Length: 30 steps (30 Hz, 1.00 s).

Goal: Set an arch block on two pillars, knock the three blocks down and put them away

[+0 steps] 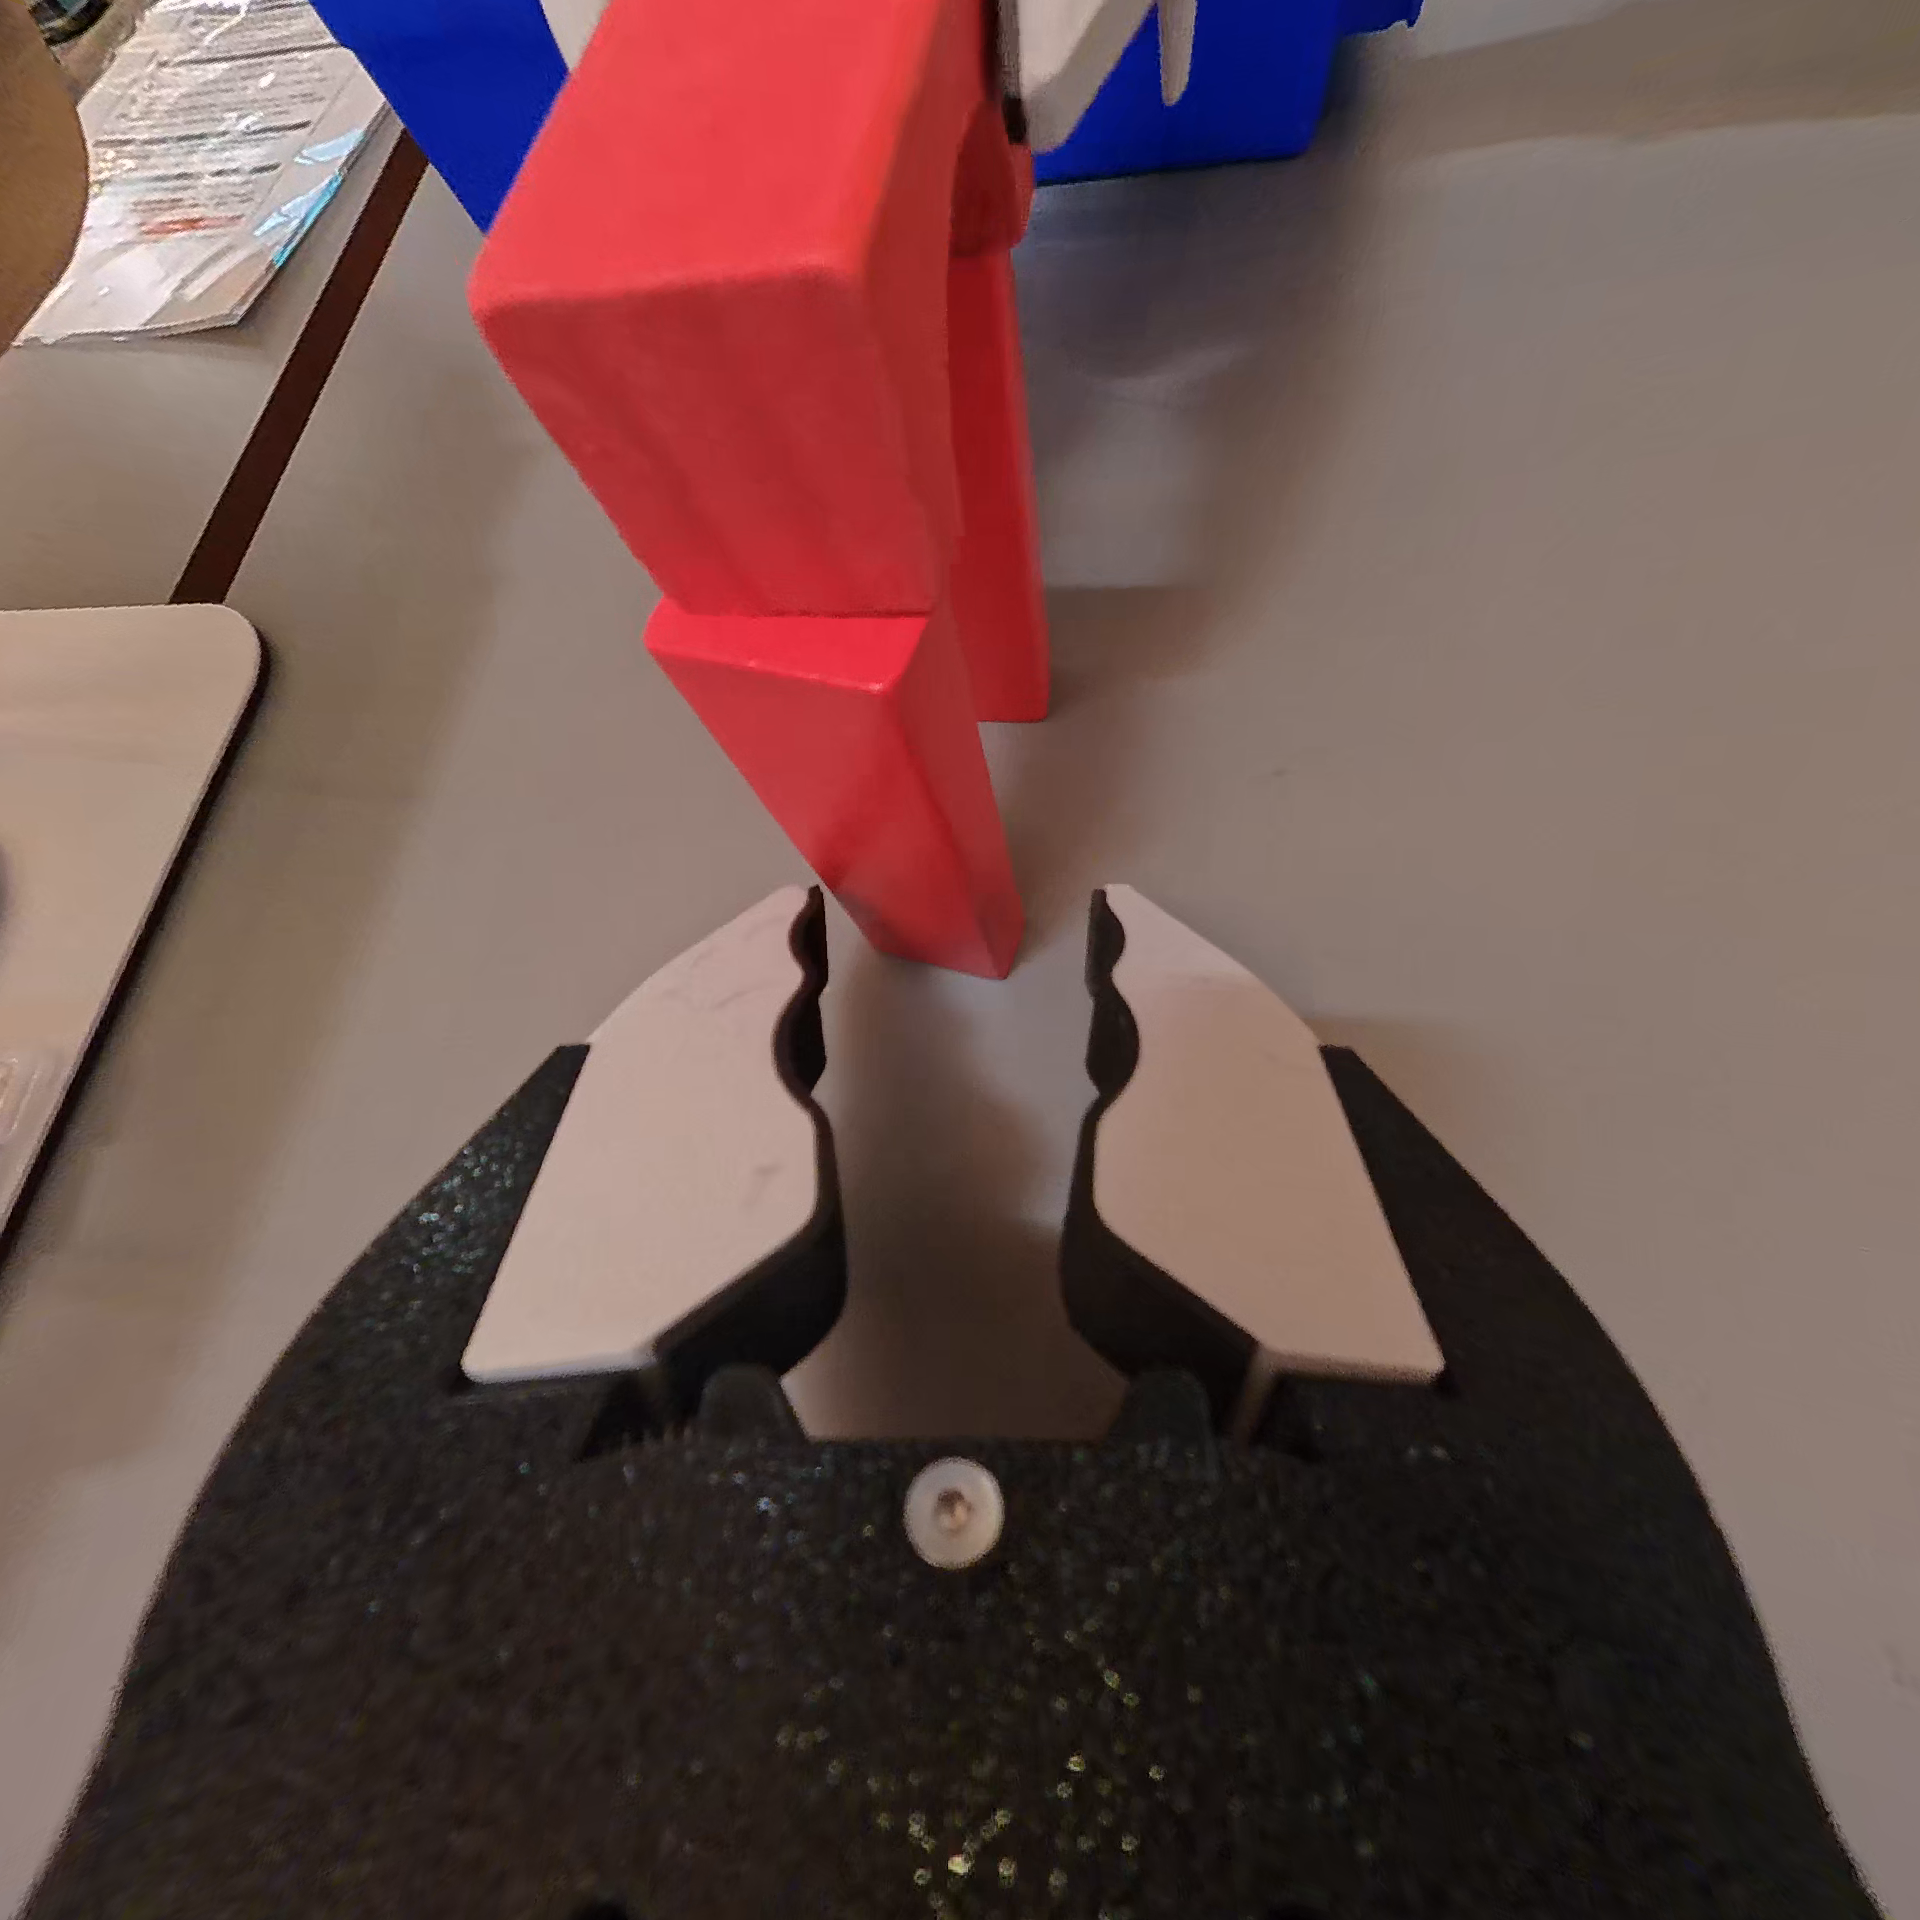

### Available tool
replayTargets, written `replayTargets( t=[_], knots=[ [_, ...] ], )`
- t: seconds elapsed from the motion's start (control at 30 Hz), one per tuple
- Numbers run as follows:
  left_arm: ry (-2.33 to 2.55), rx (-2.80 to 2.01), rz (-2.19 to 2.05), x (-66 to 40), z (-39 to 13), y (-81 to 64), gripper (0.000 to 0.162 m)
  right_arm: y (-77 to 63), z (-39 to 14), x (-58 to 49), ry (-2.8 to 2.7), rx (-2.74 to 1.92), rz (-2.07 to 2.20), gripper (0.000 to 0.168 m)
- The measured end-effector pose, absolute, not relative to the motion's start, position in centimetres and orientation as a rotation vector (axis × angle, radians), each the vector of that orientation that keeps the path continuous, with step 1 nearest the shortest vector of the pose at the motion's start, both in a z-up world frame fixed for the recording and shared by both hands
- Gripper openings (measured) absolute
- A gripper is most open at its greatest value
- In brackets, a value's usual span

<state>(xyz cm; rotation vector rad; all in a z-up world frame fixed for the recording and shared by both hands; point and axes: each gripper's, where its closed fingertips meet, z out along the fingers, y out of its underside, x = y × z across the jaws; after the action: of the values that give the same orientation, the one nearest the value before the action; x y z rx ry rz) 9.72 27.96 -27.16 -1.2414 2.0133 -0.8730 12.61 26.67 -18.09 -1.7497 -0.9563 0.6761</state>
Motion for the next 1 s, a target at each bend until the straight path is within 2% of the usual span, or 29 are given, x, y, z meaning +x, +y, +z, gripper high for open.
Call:
replayTargets(
  t=[0.13,0.3,0.37,0.47,0.63,0.77,0.87,1.0],
  knots=[
    [2.012,-1.241,-0.873,9.7,-27.1,28.0,0.047,26.6,-18.1,12.6,-0.961,-1.748,0.671,0.036],
    [2.011,-1.238,-0.873,9.7,-27.1,28.0,0.047,26.5,-16.7,13.0,-0.920,-1.712,0.694,0.049],
    [2.009,-1.237,-0.873,9.7,-27.1,28.0,0.047,26.2,-15.9,13.1,-0.907,-1.693,0.704,0.063],
    [1.979,-1.230,-0.889,9.7,-26.7,28.1,0.048,25.9,-13.9,13.4,-0.884,-1.651,0.677,0.074],
    [1.748,-1.281,-0.944,8.3,-23.2,29.0,0.055,25.8,-10.3,16.0,-0.706,-1.686,0.370,0.075],
    [1.529,-1.460,-0.918,5.2,-20.2,29.2,0.061,24.4,-10.2,18.5,-0.332,-1.817,0.180,0.044],
    [1.367,-1.602,-1.067,3.4,-18.7,27.0,0.057,23.3,-12.3,18.4,-0.125,-1.869,0.142,0.003],
    [1.091,-1.712,-1.255,1.8,-17.3,24.1,0.057,23.1,-17.0,17.3,-0.004,-1.920,0.132,0.001]
  ],
)
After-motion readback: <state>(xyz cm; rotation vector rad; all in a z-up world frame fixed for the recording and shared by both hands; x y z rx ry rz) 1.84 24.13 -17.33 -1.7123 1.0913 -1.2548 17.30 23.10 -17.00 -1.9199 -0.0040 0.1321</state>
